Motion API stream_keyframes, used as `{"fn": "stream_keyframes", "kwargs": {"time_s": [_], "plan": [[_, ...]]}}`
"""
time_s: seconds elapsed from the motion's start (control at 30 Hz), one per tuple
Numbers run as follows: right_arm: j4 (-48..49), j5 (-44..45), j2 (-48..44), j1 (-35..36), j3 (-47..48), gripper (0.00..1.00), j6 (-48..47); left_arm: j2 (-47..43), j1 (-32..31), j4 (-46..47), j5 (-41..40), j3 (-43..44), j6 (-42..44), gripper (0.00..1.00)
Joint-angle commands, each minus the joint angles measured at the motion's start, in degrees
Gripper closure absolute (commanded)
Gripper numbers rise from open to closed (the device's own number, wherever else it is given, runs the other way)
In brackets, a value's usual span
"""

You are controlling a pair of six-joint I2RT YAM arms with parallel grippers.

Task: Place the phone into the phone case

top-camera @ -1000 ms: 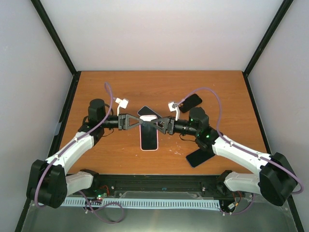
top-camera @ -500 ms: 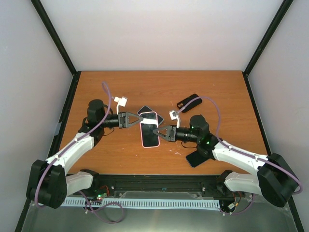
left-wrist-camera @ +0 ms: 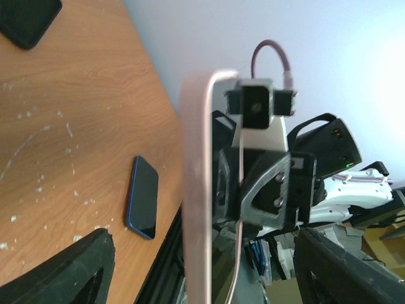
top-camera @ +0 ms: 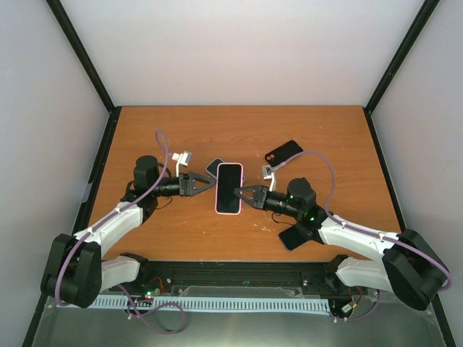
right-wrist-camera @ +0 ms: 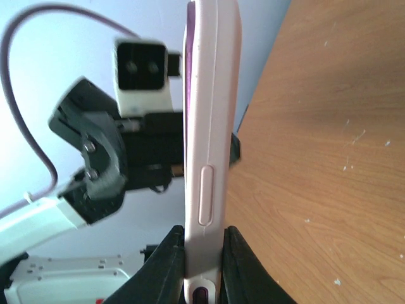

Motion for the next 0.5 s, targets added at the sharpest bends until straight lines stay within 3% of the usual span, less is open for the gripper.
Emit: {"fn": "stream_keyframes", "kwargs": {"time_s": [0.0, 0.2, 0.3, 0.47], "plan": [[8.82, 5.82, -0.14, 0.17, 0.49, 0.87, 3.97, 0.22, -0.2, 6.1, 0.43, -3.54, -3.93, 0.2], [13.59, 7.45, 3.9, 0.17, 0.53, 0.87, 7.87, 2.33, -1.59, 15.64, 2.05, -7.17, -9.88, 0.21], [16.86, 7.38, 6.03, 0.17, 0.01, 0.87, 9.53, 3.01, -1.89, 16.07, 1.38, -7.28, -10.42, 0.32], [18.6, 7.19, 8.01, 0.21, -1.0, 0.88, 10.91, 3.46, -1.9, 7.67, -0.56, -5.37, -5.06, 0.62]]}}
